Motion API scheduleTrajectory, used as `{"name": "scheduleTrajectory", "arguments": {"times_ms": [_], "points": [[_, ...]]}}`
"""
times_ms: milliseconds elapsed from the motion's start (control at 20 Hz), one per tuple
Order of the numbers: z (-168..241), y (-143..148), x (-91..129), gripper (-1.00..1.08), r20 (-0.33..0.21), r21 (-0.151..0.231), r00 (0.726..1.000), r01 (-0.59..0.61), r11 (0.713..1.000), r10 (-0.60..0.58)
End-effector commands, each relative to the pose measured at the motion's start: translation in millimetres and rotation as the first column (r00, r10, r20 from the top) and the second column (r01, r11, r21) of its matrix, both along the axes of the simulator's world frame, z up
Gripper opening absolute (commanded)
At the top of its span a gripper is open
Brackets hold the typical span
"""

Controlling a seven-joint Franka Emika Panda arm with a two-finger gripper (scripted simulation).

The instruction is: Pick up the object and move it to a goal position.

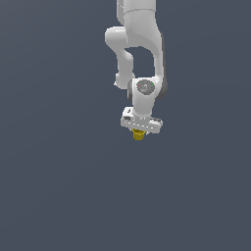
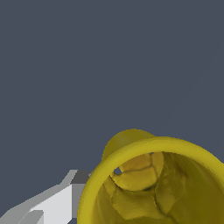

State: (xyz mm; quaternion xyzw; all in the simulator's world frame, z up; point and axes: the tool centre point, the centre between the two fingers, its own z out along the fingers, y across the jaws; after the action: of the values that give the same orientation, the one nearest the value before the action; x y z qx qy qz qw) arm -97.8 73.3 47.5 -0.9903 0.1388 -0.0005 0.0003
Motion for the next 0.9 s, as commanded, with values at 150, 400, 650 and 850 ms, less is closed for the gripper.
{"name": "scheduleTrajectory", "arguments": {"times_ms": [150, 400, 650, 850], "points": [[2.4, 0.8, 0.5, -1.00, 0.000, 0.000, 1.000, 0.000, 1.000, 0.000], [17.2, 5.4, 3.5, -1.00, 0.000, 0.000, 1.000, 0.000, 1.000, 0.000], [44.8, 14.0, 9.2, -1.00, 0.000, 0.000, 1.000, 0.000, 1.000, 0.000], [75.8, 23.6, 15.8, -1.00, 0.000, -0.001, 1.000, 0.000, 1.000, 0.000]]}}
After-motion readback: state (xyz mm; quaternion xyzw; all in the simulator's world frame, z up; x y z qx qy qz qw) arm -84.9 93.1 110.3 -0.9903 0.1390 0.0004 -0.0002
